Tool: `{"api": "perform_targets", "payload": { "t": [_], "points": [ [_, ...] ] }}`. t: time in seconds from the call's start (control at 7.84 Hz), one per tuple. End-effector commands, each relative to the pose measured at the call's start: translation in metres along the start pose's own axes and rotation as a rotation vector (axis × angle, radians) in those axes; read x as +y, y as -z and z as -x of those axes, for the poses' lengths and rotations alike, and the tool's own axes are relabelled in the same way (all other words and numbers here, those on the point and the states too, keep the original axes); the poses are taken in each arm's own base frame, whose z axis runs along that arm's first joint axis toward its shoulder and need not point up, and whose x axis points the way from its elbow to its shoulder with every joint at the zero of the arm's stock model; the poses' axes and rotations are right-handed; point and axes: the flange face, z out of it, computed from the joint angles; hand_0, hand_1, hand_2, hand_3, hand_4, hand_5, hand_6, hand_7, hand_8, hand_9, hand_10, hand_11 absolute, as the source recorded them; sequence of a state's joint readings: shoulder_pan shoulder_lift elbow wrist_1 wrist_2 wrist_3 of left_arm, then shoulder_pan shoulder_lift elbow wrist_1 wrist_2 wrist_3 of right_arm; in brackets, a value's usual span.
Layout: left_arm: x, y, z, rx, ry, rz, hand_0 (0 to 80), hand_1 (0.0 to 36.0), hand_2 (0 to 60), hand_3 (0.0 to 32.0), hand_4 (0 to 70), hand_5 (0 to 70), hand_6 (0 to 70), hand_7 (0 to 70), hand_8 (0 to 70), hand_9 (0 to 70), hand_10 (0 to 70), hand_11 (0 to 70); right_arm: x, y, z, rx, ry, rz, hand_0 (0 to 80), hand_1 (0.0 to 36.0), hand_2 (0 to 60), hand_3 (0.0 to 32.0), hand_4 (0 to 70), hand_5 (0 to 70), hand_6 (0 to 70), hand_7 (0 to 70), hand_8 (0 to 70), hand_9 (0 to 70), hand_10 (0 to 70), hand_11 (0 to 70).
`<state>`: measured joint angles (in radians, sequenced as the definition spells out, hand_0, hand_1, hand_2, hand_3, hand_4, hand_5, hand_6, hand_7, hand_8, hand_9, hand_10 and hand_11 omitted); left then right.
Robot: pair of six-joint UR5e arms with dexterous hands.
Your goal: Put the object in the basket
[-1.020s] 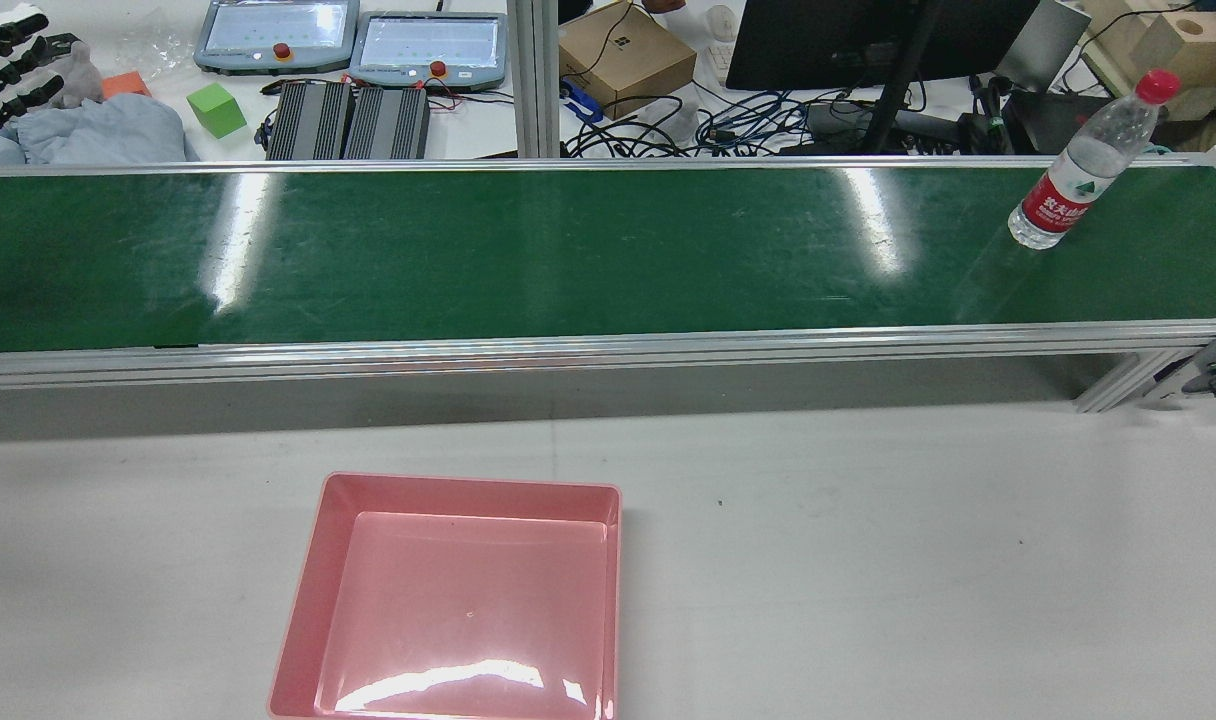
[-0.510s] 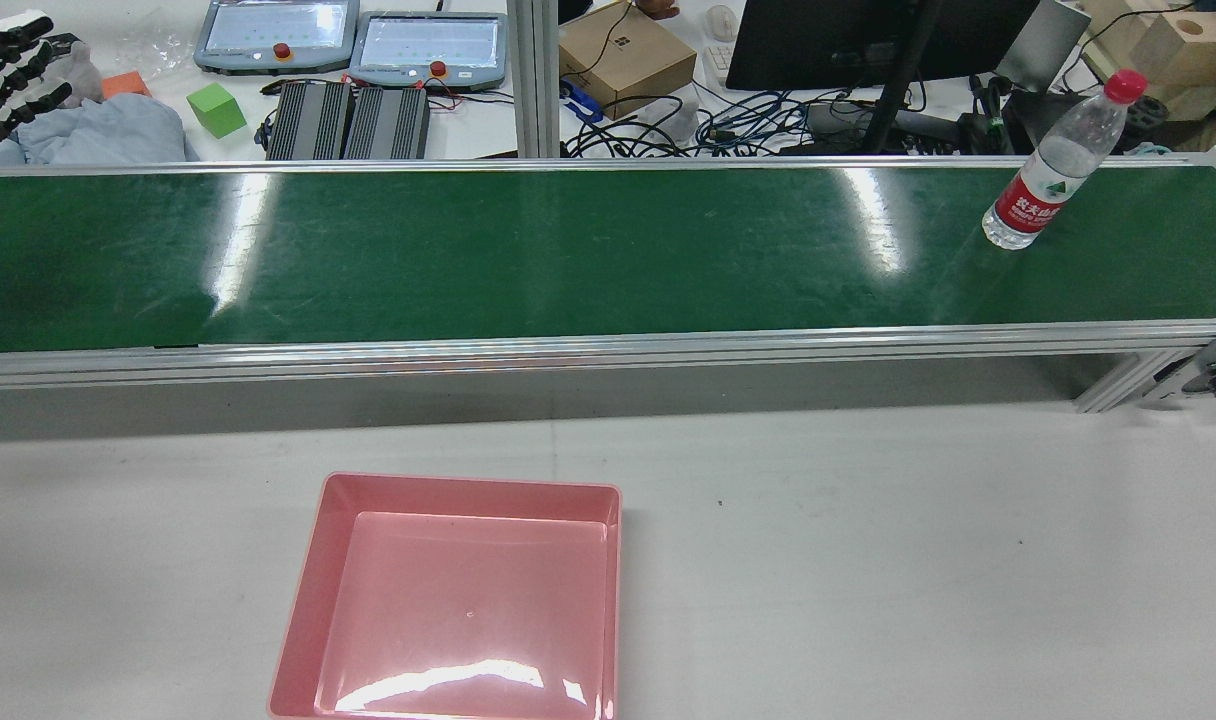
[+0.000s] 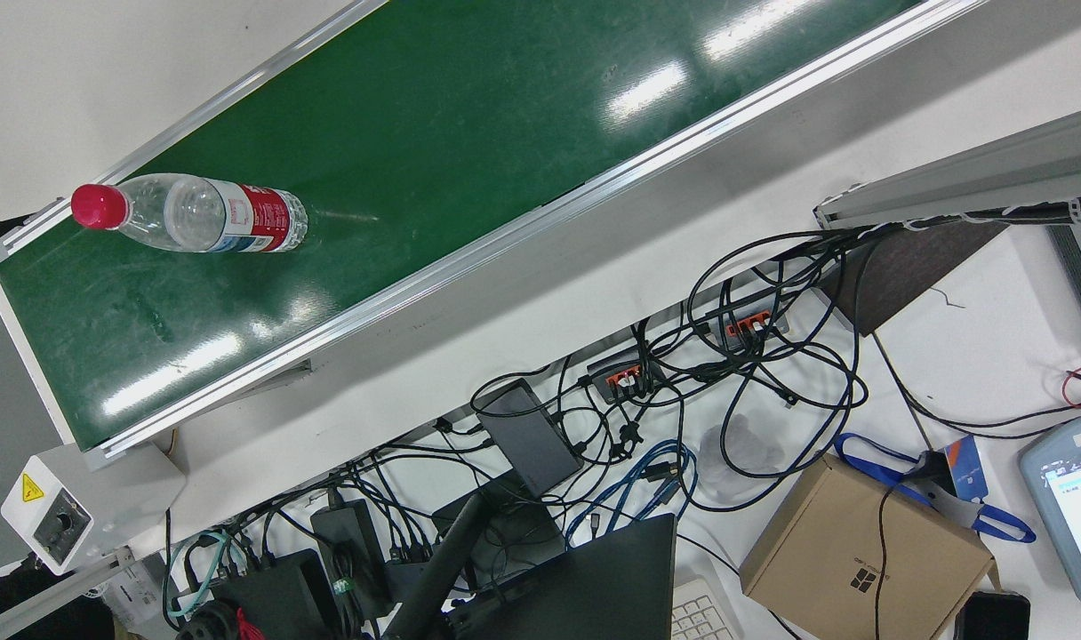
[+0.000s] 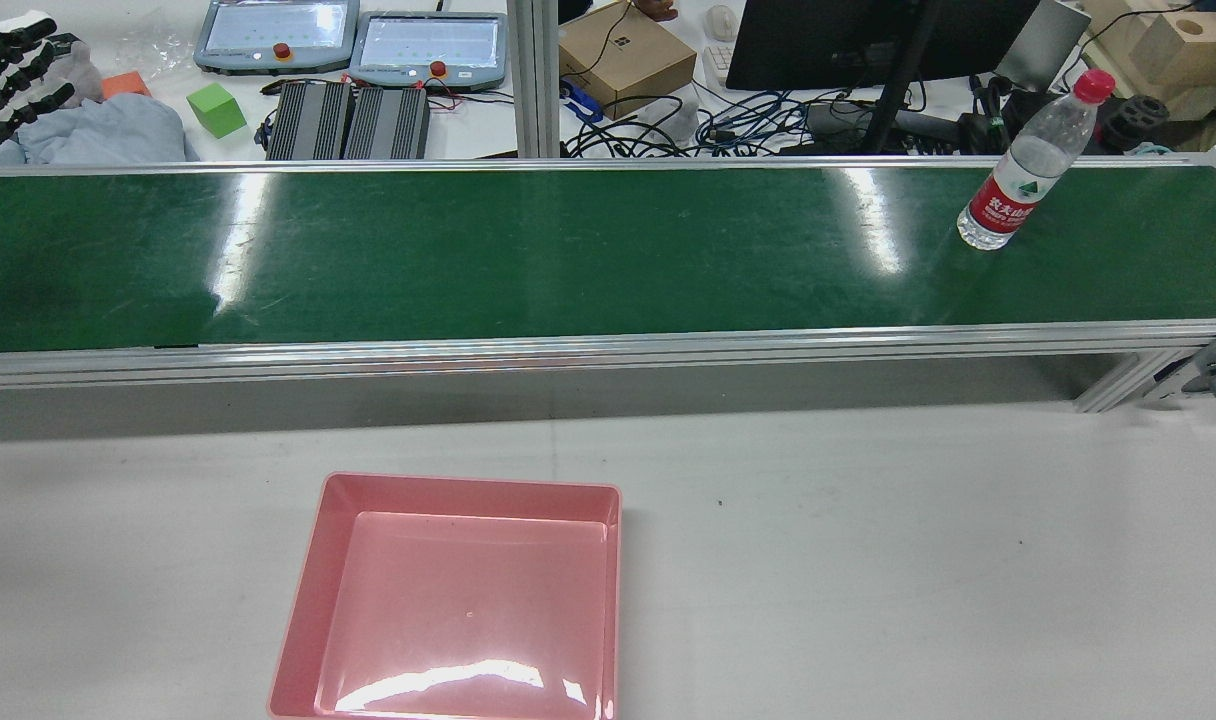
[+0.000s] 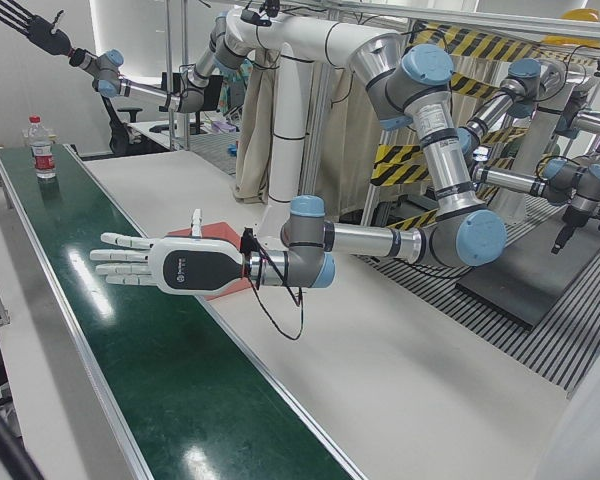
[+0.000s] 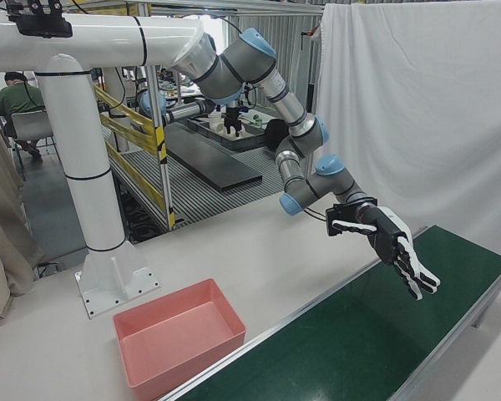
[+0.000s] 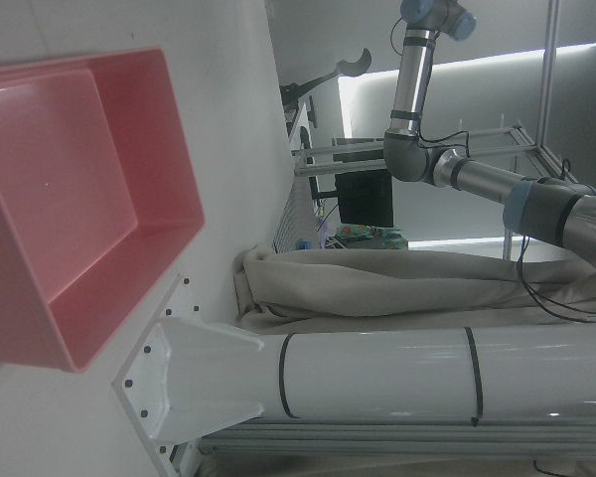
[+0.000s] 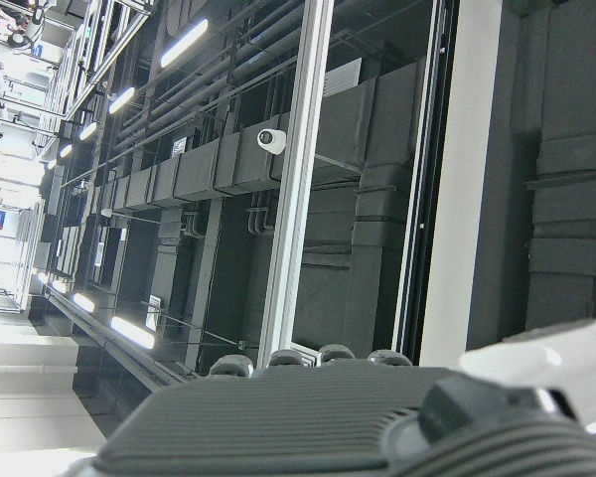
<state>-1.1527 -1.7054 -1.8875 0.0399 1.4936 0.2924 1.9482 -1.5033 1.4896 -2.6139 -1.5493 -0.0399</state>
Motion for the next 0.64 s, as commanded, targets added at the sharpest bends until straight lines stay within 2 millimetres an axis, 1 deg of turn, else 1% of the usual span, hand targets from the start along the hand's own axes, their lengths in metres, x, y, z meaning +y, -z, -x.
{"api": "perform_targets", "payload": {
  "t": [0.0,0.38,0.51],
  "points": [
    [0.0020,-0.0021,0.0016,-0.001,0.001,0.005,48.0,5.2,0.0,0.8,9.9,12.3,0.6,0.0,1.1,0.0,4.3,7.1,0.0006,-0.0004,0.0000,0.000,0.000,0.001,0.0,0.0,0.0,0.0,0.0,0.0,0.0,0.0,0.0,0.0,0.0,0.0],
    [0.0020,-0.0021,0.0016,-0.001,0.001,0.005,48.5,5.9,0.0,0.0,11.5,13.1,1.7,0.0,2.3,0.6,5.2,8.4,-0.0001,-0.0001,-0.0009,0.001,-0.001,0.000,0.0,0.0,0.0,0.0,0.0,0.0,0.0,0.0,0.0,0.0,0.0,0.0],
    [0.0015,-0.0021,0.0026,-0.003,0.002,0.004,48.6,5.9,0.0,0.2,11.2,12.8,1.5,0.0,2.2,0.4,5.1,8.3,-0.0001,-0.0001,-0.0009,0.001,-0.001,0.000,0.0,0.0,0.0,0.0,0.0,0.0,0.0,0.0,0.0,0.0,0.0,0.0]
  ]
}}
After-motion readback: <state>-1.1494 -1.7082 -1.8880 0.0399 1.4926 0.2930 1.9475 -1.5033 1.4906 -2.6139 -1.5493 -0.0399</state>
